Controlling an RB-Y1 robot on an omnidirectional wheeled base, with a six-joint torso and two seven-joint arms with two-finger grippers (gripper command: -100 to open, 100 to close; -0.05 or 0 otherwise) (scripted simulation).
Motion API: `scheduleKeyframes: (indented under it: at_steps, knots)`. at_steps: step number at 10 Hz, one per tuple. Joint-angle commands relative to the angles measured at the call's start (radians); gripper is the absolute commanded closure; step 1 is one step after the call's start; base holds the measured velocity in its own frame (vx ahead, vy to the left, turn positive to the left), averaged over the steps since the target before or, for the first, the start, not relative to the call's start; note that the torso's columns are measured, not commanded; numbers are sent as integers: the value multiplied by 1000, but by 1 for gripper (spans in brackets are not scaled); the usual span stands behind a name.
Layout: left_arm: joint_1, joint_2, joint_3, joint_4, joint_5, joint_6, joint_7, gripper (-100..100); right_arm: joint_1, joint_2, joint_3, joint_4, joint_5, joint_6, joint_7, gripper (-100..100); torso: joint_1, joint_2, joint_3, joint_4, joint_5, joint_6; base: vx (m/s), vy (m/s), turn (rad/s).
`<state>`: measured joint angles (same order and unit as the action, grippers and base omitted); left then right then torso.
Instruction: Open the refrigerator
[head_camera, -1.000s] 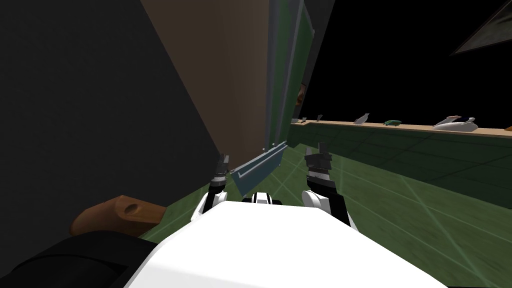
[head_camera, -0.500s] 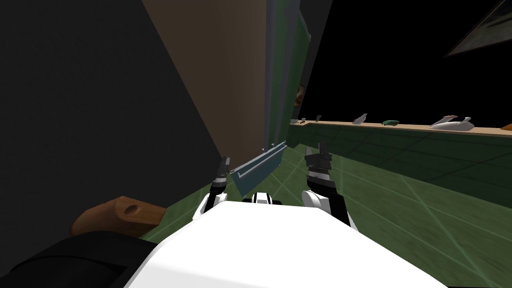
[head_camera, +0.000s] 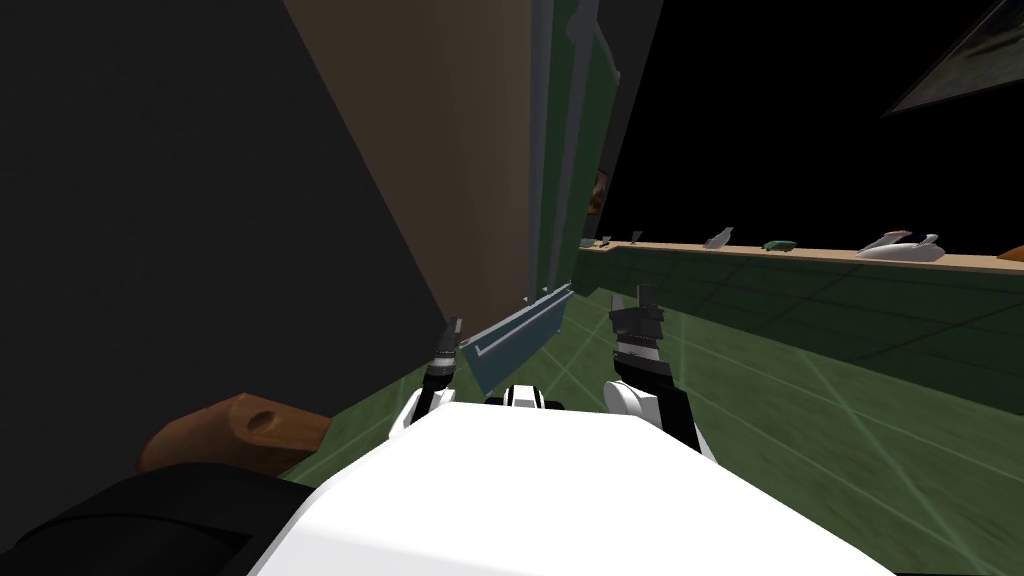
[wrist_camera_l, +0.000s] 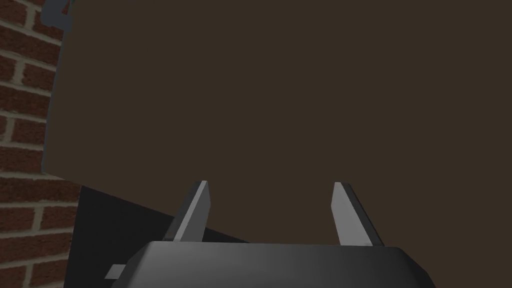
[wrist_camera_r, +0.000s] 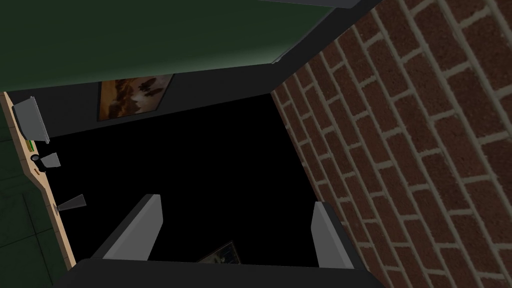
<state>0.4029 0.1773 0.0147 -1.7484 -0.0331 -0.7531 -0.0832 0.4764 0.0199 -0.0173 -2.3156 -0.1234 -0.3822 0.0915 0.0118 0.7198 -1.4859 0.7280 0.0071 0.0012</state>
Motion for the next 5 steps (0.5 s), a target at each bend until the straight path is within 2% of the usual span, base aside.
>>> scheduleKeyframes:
  at_steps: [1,5]
  knots:
    - [-2,4,0,60,-2,2,-5,-100,0,0,0,0,0,0,0,0,0,0,0,0,0,0,0,0,0]
    - [-15,7,-3,134,-8,-15,-14,-100,0,0,0,0,0,0,0,0,0,0,0,0,0,0,0,-2,-2]
